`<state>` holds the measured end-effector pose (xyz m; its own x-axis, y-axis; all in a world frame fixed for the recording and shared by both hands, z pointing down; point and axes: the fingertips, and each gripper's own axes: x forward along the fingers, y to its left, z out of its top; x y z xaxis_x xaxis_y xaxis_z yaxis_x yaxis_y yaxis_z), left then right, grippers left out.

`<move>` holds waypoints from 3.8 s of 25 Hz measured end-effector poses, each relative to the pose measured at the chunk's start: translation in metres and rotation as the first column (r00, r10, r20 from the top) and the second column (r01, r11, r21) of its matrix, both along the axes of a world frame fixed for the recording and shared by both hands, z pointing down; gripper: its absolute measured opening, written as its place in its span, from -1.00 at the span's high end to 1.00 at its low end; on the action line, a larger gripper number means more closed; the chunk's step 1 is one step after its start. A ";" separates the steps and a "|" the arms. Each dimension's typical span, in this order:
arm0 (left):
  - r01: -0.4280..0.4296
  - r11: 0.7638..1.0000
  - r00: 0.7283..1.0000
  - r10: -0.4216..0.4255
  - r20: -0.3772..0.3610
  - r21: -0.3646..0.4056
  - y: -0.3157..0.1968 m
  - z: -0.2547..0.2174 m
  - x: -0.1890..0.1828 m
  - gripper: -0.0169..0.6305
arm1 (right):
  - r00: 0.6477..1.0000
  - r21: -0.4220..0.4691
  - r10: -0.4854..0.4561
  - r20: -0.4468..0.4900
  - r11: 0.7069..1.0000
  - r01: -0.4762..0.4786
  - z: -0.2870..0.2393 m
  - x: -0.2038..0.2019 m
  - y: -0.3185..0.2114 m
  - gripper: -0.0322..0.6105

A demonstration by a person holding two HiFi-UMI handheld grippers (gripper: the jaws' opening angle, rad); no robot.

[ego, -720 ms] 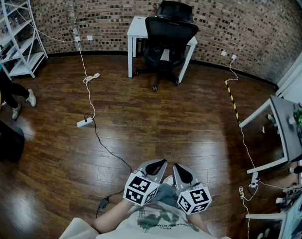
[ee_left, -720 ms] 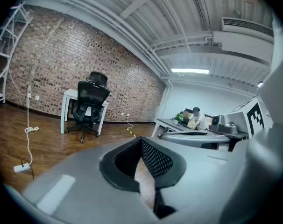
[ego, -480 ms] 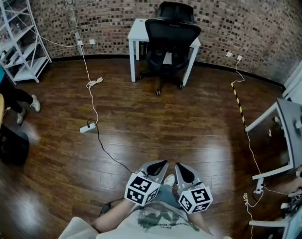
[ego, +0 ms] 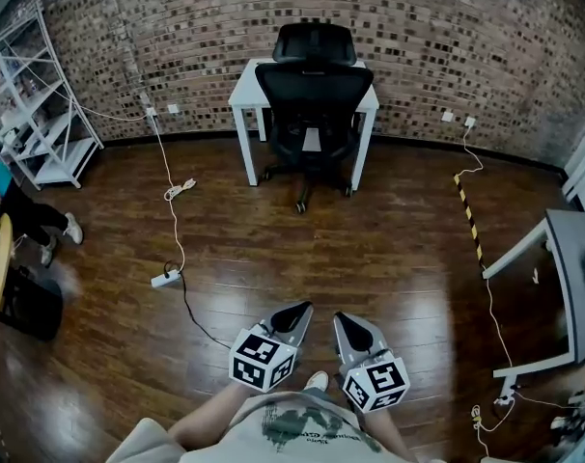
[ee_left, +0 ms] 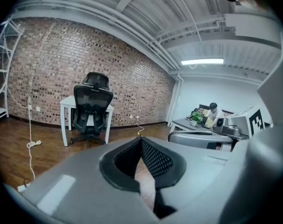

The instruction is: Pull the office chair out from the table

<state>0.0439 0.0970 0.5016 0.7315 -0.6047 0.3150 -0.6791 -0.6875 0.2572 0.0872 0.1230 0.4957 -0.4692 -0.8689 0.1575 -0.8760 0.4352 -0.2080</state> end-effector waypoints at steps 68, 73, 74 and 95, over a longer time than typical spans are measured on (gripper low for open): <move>-0.010 0.947 0.995 0.042 -0.093 0.322 -0.704 -0.129 0.045 0.73 | 0.981 0.191 -0.167 -0.094 0.964 0.182 -0.073 0.050 -0.666 0.90; -0.056 0.927 0.995 0.084 -0.059 0.372 -0.768 -0.165 0.061 0.55 | 0.978 0.226 -0.176 -0.109 0.954 0.197 -0.091 0.069 -0.693 0.90; -0.069 0.925 0.994 0.095 -0.052 0.373 -0.779 -0.169 0.060 0.49 | 0.978 0.226 -0.175 -0.111 0.954 0.196 -0.092 0.068 -0.696 0.90; -0.469 0.798 0.872 0.487 0.054 0.378 -0.870 -0.196 0.112 0.20 | 0.989 0.185 -0.068 -0.133 0.978 0.092 -0.084 0.036 -0.763 0.90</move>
<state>0.1558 -0.7732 0.3053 0.9658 -0.2381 0.1026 -0.2331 -0.9707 -0.0589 0.1229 -0.6403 0.4114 -0.5250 -0.8493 0.0551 -0.8507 0.5256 -0.0059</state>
